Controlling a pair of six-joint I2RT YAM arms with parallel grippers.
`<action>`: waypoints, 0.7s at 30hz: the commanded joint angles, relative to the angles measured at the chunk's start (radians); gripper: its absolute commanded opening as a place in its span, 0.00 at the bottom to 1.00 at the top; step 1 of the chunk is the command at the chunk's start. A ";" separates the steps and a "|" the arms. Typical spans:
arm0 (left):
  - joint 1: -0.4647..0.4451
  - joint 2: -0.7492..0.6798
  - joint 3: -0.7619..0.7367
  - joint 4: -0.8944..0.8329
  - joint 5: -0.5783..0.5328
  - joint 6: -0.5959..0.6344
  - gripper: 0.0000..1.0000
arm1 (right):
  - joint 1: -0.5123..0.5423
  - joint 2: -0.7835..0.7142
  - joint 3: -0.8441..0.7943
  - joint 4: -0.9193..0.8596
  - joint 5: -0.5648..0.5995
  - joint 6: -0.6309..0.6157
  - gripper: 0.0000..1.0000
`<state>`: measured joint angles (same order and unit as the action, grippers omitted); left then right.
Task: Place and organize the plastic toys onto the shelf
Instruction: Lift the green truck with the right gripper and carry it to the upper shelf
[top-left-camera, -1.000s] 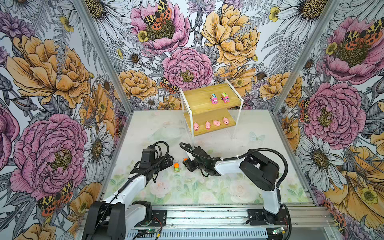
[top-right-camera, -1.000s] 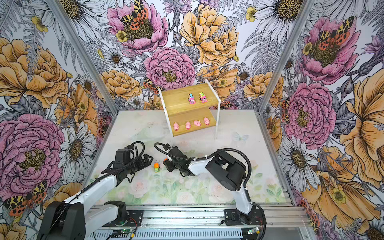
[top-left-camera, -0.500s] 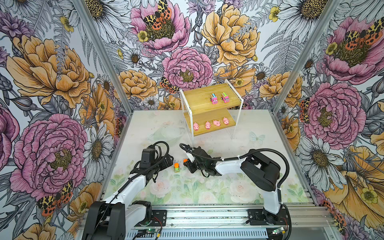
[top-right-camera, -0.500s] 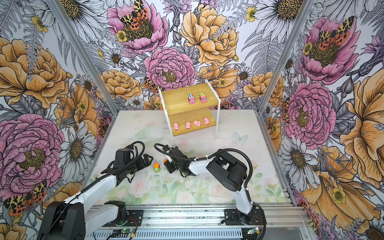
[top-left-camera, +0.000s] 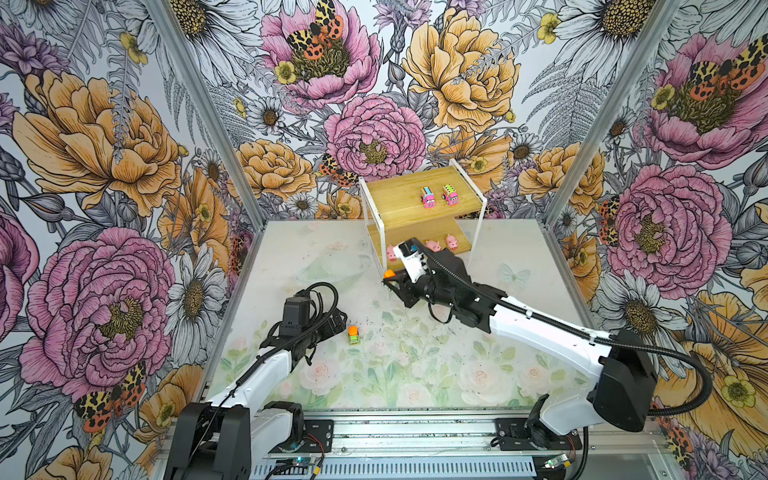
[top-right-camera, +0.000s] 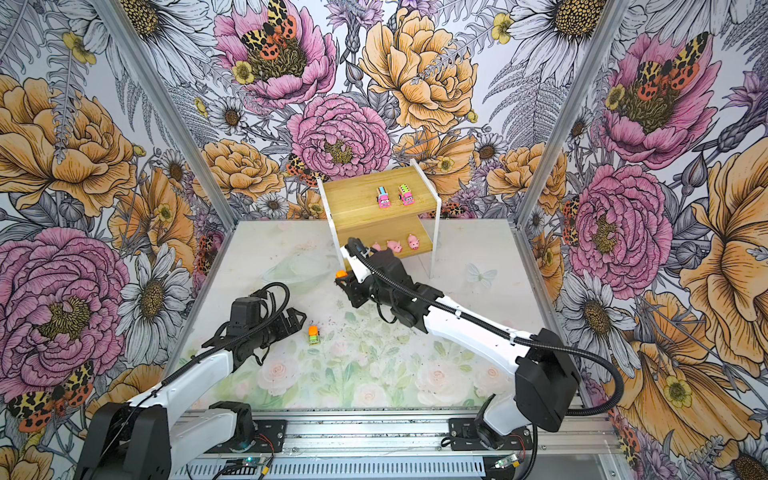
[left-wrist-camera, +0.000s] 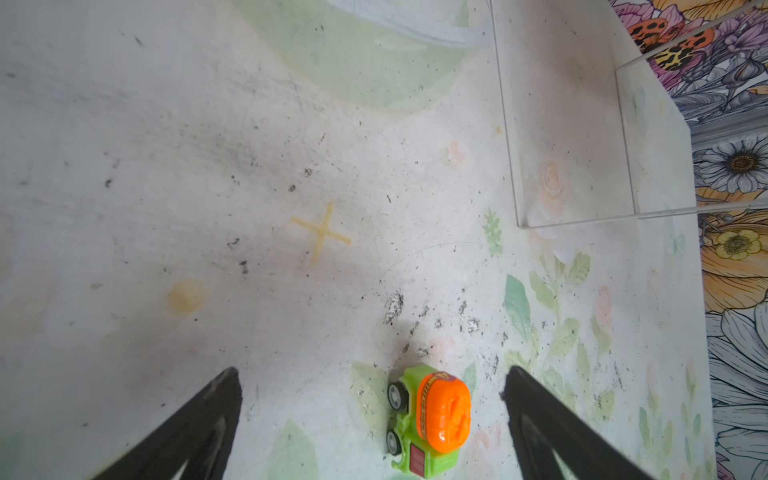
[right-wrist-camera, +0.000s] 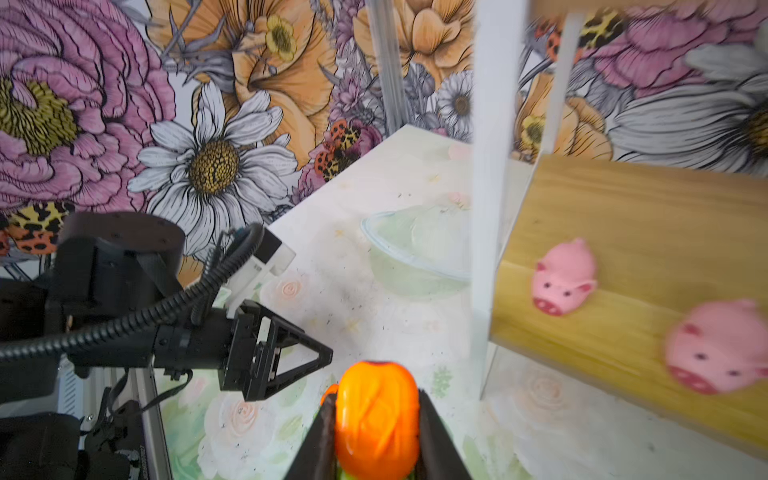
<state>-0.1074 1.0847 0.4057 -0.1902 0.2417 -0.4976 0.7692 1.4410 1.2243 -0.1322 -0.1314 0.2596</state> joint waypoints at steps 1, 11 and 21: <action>0.002 -0.003 0.012 0.009 0.007 0.010 0.99 | -0.060 -0.030 0.112 -0.125 0.057 -0.034 0.21; 0.002 -0.015 0.008 0.007 0.008 0.010 0.99 | -0.181 0.197 0.544 -0.230 0.152 -0.041 0.21; 0.003 -0.013 0.009 0.007 0.009 0.010 0.99 | -0.181 0.372 0.762 -0.298 0.193 0.010 0.21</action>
<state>-0.1074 1.0836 0.4057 -0.1902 0.2417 -0.4976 0.5884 1.7996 1.9373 -0.3985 0.0338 0.2466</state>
